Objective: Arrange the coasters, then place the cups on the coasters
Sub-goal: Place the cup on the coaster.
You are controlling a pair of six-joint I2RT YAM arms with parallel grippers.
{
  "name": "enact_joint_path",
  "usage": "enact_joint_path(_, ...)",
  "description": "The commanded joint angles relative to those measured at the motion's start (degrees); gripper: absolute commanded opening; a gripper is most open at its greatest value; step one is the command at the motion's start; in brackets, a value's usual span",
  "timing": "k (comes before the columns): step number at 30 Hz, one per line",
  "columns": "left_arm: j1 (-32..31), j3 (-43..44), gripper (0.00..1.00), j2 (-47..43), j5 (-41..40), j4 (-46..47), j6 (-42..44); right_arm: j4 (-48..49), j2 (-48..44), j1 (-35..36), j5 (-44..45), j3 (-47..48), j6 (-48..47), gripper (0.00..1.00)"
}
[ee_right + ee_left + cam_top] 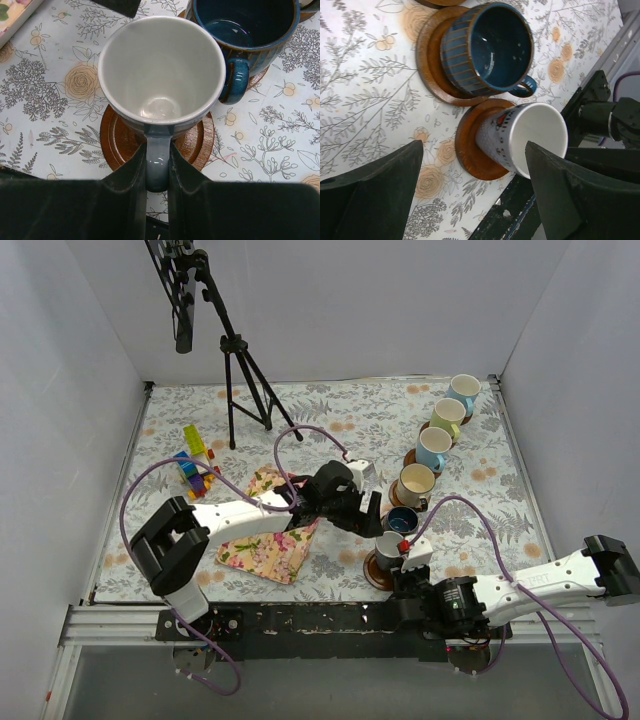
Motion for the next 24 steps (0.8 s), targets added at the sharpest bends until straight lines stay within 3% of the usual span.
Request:
enact_joint_path(1,-1.84,1.68,0.81,-0.59,3.07,1.86,2.13,0.53,-0.66,14.12,0.80,-0.60,1.33,0.01)
enact_joint_path(6,-2.54,0.79,0.75,-0.50,3.86,1.51,3.01,0.71,-0.48,14.12,0.89,-0.60,1.33,0.01)
enact_joint_path(18,-5.26,6.07,0.54,4.33,-2.81,-1.21,4.86,1.23,-0.13,14.12,0.72,-0.43,0.63,0.01)
enact_joint_path(24,-6.50,7.30,0.32,5.21,-5.28,-1.92,5.47,1.23,-0.13,14.12,0.72,-0.43,0.63,0.01)
